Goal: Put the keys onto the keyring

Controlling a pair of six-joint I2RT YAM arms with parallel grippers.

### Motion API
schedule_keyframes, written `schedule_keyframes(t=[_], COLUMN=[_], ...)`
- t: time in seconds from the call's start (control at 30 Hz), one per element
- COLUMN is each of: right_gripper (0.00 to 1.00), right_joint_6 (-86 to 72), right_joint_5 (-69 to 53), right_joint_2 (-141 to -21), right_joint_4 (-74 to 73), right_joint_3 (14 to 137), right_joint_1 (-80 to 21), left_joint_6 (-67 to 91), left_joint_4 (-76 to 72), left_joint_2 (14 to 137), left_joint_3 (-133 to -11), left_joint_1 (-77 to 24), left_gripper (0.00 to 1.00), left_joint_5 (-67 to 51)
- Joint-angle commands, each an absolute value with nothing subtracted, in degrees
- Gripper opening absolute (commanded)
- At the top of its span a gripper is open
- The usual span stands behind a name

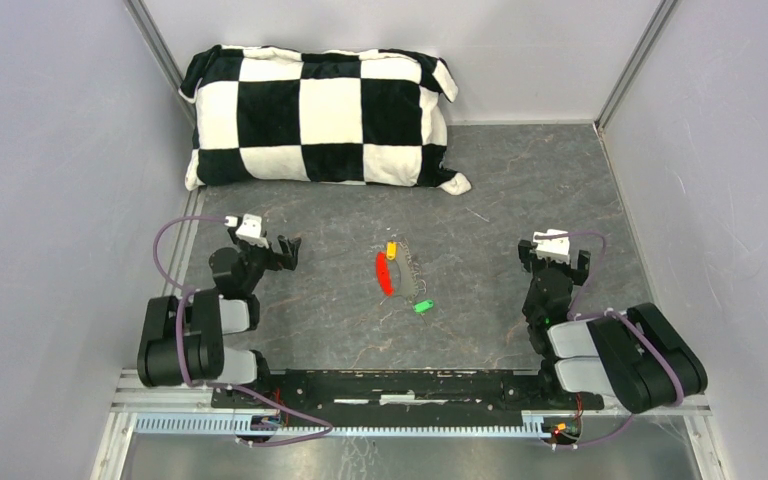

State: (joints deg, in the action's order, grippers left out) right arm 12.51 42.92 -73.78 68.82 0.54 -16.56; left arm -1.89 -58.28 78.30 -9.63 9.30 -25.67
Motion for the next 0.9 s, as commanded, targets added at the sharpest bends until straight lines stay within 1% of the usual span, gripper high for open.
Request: schedule_keyframes(t=[0.0, 0.1, 0.13, 0.17, 0.23, 0.27, 0.3, 0.37, 0.43, 0.87], right_gripper=[0.98, 0.98, 0.98, 0.98, 0.98, 0.98, 0.98, 0.98, 0.98, 0.98], right_joint_6=[12.38, 11.57, 11.31, 12.70, 11.19, 10.95, 10.67, 9.64, 9.82, 9.84], right_joint_5=[40.23, 32.52, 31.17, 30.82, 29.77, 27.28, 25.43, 21.39, 21.03, 21.07], right_joint_2=[-76.99, -77.06, -78.62, -80.95, -78.99, -79.18, -79.55, -78.80, -79.01, -78.55], right_joint_4=[81.11, 81.55, 85.15, 89.50, 81.39, 81.00, 81.37, 78.24, 79.25, 79.45], right_joint_3=[-4.64, -5.80, -6.93, -7.21, -5.47, -4.68, -4.65, -3.80, -4.04, -4.42], right_joint_1=[-15.22, -12.63, -11.91, -11.90, -11.60, -10.37, -9.35, -7.36, -7.10, -7.09], left_joint_6=[4.89, 0.73, 1.22, 1.48, -1.06, -0.85, -0.26, -0.89, -0.27, -0.31], left_joint_4=[-82.78, -78.79, -83.95, -84.45, -68.91, -68.64, -72.63, -69.81, -72.41, -71.00], left_joint_2=[86.84, 86.23, 89.18, 90.38, 87.43, 88.38, 89.52, 87.92, 88.49, 88.79], left_joint_3=[-7.05, -6.69, -6.54, -7.08, -12.23, -13.33, -12.61, -12.58, -11.97, -12.74], left_joint_1=[9.55, 6.72, 5.37, 5.08, 4.20, 3.77, 3.62, 3.61, 3.65, 3.59], left_gripper=[1.00, 1.00, 1.00, 1.00, 1.00, 1.00, 1.00, 1.00, 1.00, 1.00], left_joint_5=[-22.44, -17.35, -15.85, -16.34, -14.90, -14.18, -14.12, -13.97, -14.07, -14.06])
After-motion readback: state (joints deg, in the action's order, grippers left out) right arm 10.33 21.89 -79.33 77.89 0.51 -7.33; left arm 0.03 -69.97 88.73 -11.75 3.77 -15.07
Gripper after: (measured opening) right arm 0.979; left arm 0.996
